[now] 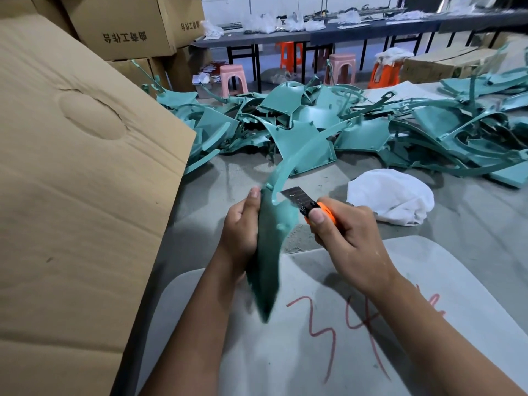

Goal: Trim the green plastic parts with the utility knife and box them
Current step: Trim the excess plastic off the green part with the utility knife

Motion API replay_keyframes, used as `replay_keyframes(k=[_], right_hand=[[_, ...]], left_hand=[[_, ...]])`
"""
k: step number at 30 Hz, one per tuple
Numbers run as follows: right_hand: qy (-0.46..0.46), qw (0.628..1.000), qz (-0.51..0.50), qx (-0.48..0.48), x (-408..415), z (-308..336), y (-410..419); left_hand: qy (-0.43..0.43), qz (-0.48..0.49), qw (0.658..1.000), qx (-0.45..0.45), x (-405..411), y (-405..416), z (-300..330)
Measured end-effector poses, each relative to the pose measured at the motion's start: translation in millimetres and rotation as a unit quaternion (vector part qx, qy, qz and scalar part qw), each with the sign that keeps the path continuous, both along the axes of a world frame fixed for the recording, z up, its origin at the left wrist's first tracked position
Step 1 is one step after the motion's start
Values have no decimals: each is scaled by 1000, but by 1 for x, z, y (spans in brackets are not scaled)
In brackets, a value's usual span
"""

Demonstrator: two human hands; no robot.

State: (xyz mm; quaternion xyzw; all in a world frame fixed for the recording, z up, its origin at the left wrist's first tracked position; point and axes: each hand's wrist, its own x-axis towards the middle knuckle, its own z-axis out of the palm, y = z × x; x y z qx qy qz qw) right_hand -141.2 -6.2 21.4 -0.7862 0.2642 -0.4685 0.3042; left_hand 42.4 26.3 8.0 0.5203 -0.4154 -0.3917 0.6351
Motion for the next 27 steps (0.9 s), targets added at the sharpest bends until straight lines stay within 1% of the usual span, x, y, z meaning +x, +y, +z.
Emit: replay_keyframes(k=[2,3,6,11,15,17,19,20,24,27], right_hand=[[-3,1000,0,-12,0,0,2],[4,1000,-2,-19,1,0,3],[26,999,-7,-20,4,-1,5],[18,1000,14,-7,11,0,10],[10,1000,25,1,12,-1,13],[-12,1000,22,15,12,-1,13],[-40,999,18,30,11,0,12],[-39,999,11,25,10,0,11],[15,999,-28,-26,10,1,7],[32,994,-95,-34,7,-1,2]], left_hand=[[-1,47,999,20,3,-2,0],[5,53,998,23,4,-3,0],[35,1,999,21,4,-2,3],[104,-76,991,30,6,-3,8],[129,-79,988,37,6,-1,12],[129,-75,988,48,6,0,12],[144,-95,984,51,6,0,14],[147,-102,983,49,5,0,14],[138,-126,981,41,6,-1,11],[60,-99,993,25,9,-1,5]])
